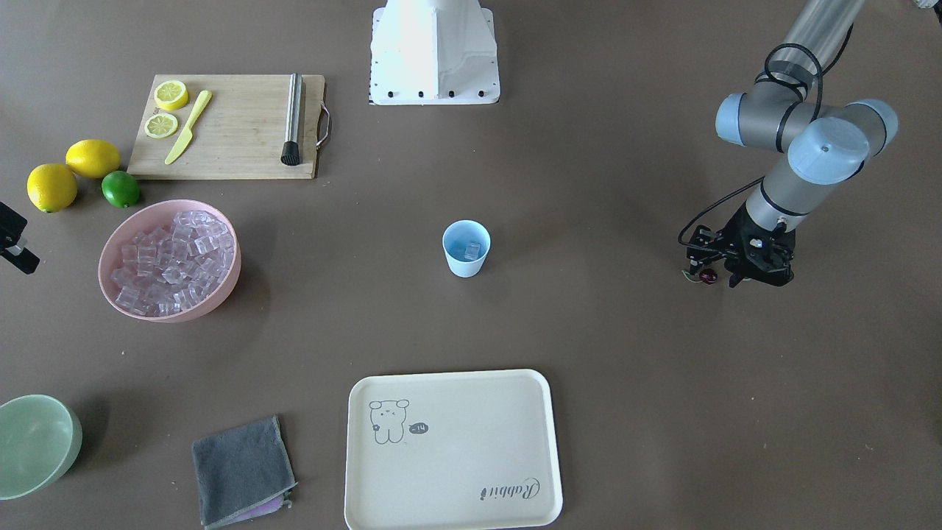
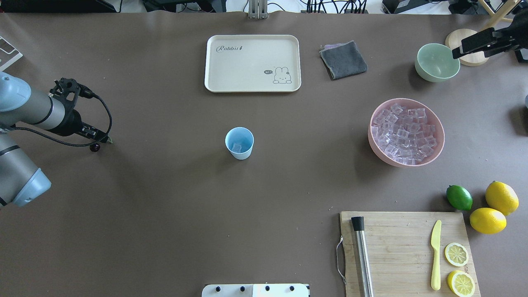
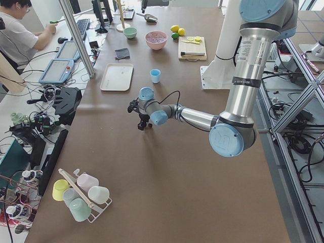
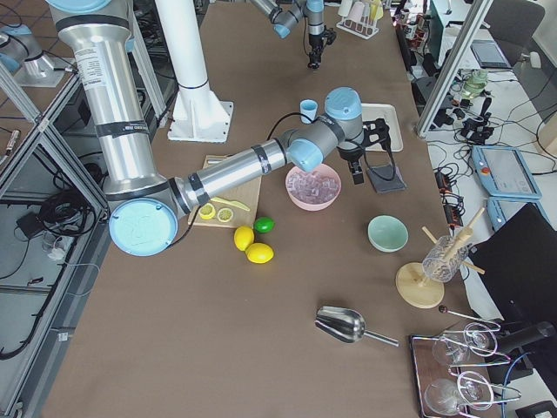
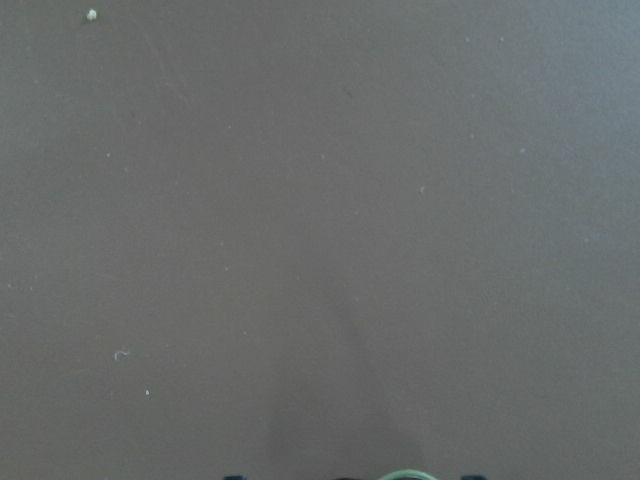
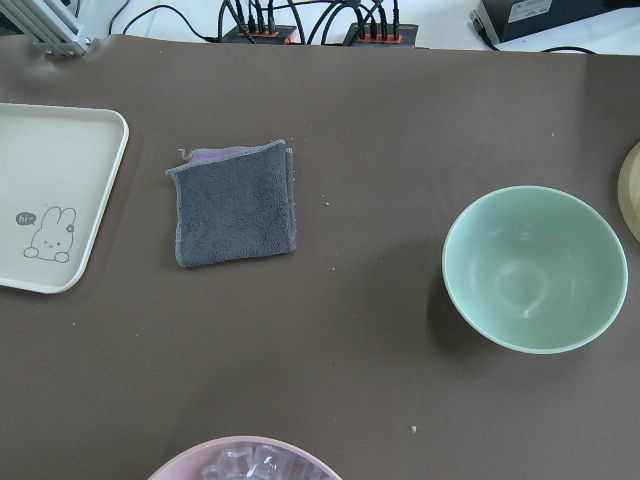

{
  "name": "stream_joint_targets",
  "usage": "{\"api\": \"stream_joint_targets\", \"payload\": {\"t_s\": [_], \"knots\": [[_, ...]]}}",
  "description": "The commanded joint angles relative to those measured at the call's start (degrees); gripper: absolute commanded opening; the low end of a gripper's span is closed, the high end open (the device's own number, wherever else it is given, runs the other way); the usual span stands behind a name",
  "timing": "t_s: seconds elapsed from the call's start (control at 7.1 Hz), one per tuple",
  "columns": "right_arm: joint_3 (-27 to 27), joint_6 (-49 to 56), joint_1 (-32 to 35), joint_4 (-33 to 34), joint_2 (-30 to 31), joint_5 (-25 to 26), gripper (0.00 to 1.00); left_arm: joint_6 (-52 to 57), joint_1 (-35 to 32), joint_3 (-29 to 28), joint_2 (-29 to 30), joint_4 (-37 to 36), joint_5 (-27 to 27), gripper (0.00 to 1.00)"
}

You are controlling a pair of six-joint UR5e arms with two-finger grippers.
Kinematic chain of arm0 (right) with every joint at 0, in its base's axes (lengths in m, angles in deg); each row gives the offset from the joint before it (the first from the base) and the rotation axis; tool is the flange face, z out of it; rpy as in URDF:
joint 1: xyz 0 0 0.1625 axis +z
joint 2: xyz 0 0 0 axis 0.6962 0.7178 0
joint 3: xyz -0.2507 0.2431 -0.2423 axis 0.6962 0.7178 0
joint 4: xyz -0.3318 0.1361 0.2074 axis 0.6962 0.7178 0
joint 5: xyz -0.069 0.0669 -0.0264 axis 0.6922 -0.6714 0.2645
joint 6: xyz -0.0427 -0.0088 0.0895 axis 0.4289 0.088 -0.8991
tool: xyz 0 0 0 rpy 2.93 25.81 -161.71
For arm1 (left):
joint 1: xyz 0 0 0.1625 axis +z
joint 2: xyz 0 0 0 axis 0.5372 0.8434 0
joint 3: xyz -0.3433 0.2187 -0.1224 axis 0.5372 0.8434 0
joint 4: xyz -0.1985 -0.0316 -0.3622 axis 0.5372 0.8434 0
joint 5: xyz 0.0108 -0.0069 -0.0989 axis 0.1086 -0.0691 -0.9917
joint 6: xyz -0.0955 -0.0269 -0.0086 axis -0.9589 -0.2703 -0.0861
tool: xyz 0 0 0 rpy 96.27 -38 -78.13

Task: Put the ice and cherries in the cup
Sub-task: 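Grasp the dark cherries by the stems with the left gripper and lift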

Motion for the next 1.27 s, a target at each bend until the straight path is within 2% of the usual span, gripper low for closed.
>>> {"api": "stream_joint_targets", "payload": {"t_s": [0.0,0.28,0.42,0.56,0.84,1.13], "knots": [[-0.66,0.09,0.17,-0.09,1.01,0.67,1.0,0.12,0.09,-0.2,0.28,0.72,-0.15,0.5],[-1.02,0.0,0.09,-0.09,1.19,1.11,1.0,-0.49,0.09,0.42,0.63,0.72,-2.15,0.09],[-1.02,0.09,0.09,0.0,1.19,1.11,1.0,-0.49,0.0,0.68,0.38,0.8,-2.17,0.0],[-1.02,0.0,0.0,-0.09,1.54,1.11,1.0,-0.49,-0.35,1.46,0.46,0.72,-2.17,0.0],[-0.93,0.0,0.0,-0.09,1.54,1.03,1.0,-4.5,-2.46,9.26,0.64,0.45,-2.26,0.0],[-0.84,-0.09,-1.05,0.0,1.54,1.11,1.0,-11.1,-3.34,15.07,4.4,0.36,-1.82,0.0]]}}
